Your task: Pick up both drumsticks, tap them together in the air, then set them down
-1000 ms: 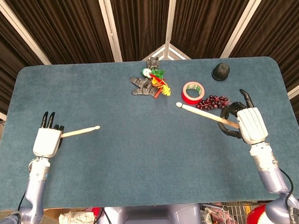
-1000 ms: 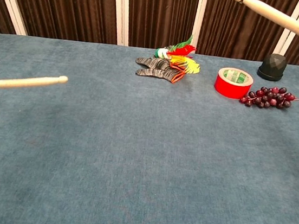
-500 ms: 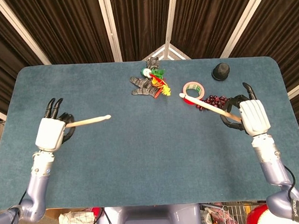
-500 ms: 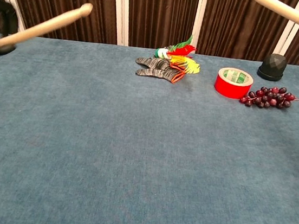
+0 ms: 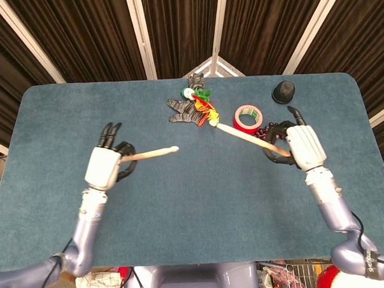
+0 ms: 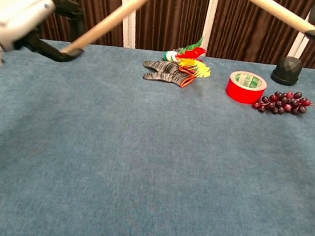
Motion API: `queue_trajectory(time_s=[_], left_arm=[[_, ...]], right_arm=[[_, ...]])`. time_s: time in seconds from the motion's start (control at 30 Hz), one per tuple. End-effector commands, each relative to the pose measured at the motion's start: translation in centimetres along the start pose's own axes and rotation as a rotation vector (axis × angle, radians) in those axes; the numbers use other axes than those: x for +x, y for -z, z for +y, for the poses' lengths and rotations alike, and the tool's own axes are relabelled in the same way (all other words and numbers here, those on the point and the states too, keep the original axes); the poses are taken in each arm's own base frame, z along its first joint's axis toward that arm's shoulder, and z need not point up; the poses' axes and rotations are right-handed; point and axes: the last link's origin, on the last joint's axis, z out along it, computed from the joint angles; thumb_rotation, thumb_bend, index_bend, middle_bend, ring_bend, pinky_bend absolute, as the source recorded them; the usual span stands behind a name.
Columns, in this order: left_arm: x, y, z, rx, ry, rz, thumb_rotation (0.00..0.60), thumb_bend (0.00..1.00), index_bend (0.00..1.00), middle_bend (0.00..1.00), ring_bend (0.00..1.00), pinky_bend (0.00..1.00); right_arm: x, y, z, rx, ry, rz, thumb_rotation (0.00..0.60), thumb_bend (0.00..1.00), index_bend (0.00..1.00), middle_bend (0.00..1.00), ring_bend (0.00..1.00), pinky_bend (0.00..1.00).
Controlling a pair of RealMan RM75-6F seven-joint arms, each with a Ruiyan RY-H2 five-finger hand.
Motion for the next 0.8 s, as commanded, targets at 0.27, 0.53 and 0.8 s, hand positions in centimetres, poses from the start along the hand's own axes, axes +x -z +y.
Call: queue_trajectory(time_s=[0.27,0.53,0.8], left_arm=[[-1.5,-1.8,3.7,-0.027,0.037,0.015,0.600,0.50,0.61,0.59,0.08,0.00],[-0.1,-2.8,4.7,-0.026,0.024,0.045,0.600,0.50,0.61,0.59,0.08,0.00],[0.0,-3.3,5.5,-0.030,0.009,0.042,0.600,0.50,0.61,0.59,0.08,0.00]], right_arm=[[-1.0,-1.1,-2.0,0.012,0.004,-0.034,0.600,0.45,0.79,0.62,0.43,0.00],[-1.1,-2.4,-2.5,-0.007,-0.002,-0.048,0.600,0.45,0.79,0.62,0.43,0.00],[-1.5,-3.4,-4.1,0.006,-0.005,-0.066,0.600,0.45,0.80,0.62,0.43,0.00]])
